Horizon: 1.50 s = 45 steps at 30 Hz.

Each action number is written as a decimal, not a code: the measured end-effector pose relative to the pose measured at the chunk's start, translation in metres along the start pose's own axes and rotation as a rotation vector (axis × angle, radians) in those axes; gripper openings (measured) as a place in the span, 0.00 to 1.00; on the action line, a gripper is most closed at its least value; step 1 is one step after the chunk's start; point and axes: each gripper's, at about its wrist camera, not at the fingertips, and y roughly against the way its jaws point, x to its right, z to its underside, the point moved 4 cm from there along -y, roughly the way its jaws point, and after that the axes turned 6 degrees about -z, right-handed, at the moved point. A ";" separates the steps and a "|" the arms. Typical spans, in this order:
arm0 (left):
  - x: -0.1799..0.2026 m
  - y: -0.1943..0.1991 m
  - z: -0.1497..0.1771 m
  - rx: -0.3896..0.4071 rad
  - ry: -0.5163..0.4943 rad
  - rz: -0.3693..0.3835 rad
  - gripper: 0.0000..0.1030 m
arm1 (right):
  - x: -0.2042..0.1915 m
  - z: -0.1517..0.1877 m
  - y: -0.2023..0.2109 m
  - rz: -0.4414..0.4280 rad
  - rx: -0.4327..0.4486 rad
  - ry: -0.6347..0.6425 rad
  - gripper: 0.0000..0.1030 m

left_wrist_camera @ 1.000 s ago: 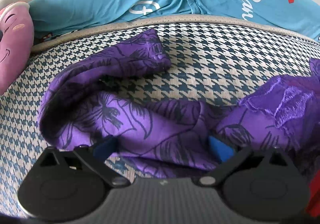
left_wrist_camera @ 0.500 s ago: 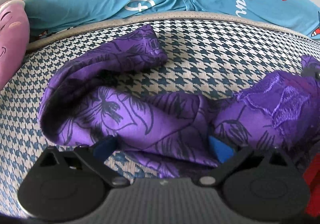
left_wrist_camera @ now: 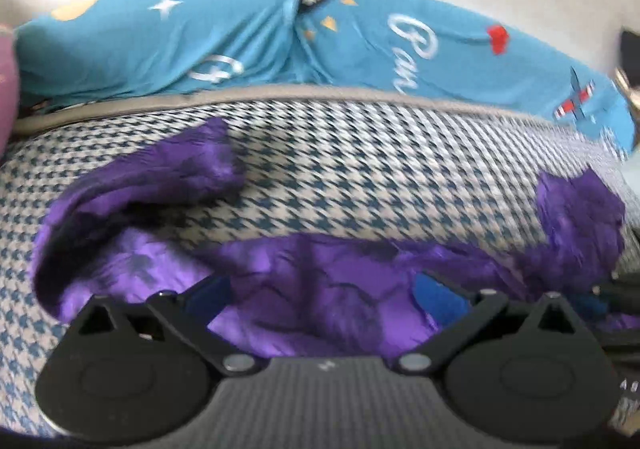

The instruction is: Fold clothes

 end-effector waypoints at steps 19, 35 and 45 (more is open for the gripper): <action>0.016 -0.015 0.028 -0.063 -0.149 -0.037 1.00 | 0.015 -0.029 -0.004 -0.108 0.149 -0.193 0.53; 0.018 -0.014 0.029 -0.068 -0.156 -0.063 1.00 | -0.010 -0.032 -0.036 -0.144 0.095 -0.099 0.12; 0.018 -0.005 0.024 -0.062 -0.137 -0.042 1.00 | -0.007 -0.053 -0.018 -0.068 0.217 -0.111 0.07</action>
